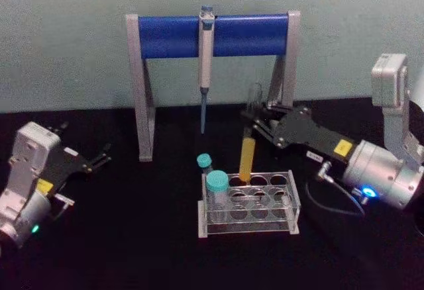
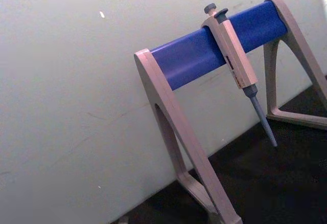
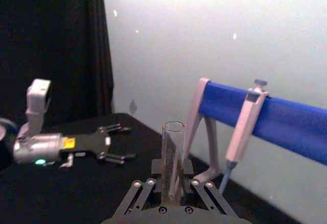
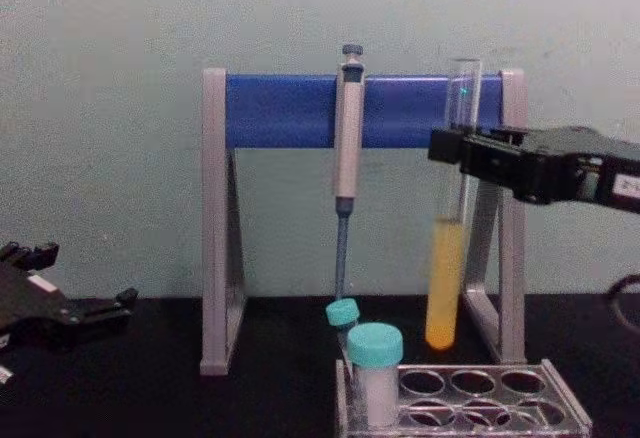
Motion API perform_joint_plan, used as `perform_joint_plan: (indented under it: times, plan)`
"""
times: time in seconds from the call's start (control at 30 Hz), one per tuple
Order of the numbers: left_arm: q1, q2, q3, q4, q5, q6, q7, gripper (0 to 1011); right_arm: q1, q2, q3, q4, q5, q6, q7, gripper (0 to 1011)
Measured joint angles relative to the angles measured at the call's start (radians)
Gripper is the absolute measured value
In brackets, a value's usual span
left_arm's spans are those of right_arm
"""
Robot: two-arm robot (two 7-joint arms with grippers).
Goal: Pick up the test tube from the test tube rack, shake it, then place it back into the test tube rack.
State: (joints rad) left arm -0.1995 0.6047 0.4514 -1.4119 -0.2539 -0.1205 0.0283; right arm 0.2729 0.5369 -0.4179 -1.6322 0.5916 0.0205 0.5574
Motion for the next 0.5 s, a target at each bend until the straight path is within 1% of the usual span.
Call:
perform_joint_plan:
  times: [0.07,0.2,0.5]
  plan:
    - [0.0,0.0,0.0,0.0,0.0,0.0,0.0,1001,0.013,-0.009,-0.003,0.014,-0.002,-0.004,-0.005,230]
    - [0.0,0.0,0.0,0.0,0.0,0.0,0.0,1001,0.039,-0.027,-0.005,0.047,-0.021,-0.013,-0.029,230]
    - [0.0,0.0,0.0,0.0,0.0,0.0,0.0,1001,0.044,-0.036,0.007,0.061,-0.034,-0.015,-0.051,230]
